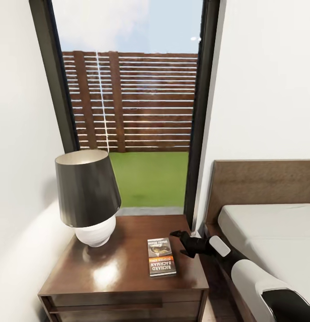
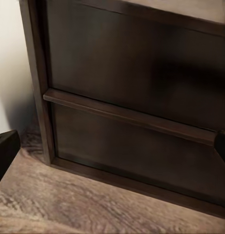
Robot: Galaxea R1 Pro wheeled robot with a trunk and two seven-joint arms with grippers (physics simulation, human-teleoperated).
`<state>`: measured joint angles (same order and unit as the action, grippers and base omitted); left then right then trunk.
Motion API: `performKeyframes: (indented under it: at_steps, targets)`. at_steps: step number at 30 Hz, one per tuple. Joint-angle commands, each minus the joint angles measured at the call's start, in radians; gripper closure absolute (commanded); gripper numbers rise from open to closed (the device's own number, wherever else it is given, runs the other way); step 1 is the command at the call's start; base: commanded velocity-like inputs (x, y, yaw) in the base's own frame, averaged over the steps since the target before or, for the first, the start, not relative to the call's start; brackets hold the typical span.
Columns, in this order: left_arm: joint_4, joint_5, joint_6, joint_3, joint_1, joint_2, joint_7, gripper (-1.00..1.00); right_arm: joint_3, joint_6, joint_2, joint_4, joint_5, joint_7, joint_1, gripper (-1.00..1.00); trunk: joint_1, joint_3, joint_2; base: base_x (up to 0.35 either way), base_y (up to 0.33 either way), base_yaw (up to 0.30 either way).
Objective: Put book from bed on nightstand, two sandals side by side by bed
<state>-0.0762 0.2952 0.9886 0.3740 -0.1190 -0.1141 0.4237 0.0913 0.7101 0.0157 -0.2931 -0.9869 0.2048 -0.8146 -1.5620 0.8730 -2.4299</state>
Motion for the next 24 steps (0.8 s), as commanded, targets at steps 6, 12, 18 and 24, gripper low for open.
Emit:
performKeyframes:
  at_steps: [6,12,18,24]
  targets:
    - [0.001,0.009,0.001,0.002,-0.001,-0.001,0.011,-1.00,0.008,0.000,0.001,0.000,0.001,0.007,-0.001,-1.00,0.020,-0.015,0.035,0.000,0.000,0.000]
    - [0.001,0.009,0.001,0.002,-0.001,0.000,0.011,-1.00,0.008,0.000,0.001,0.000,0.001,0.007,-0.001,-1.00,0.020,-0.015,0.035,0.000,0.000,0.000]
    - [0.001,0.009,0.001,0.002,-0.001,0.000,0.010,-1.00,0.008,0.000,0.001,0.000,0.001,0.004,-0.001,-1.00,0.020,-0.015,0.035,0.000,0.000,0.000]
    - [0.001,0.009,0.000,0.002,-0.001,0.000,0.010,-1.00,0.008,0.000,0.002,0.000,0.001,0.004,-0.001,-1.00,0.020,-0.015,0.035,0.000,0.000,0.000]
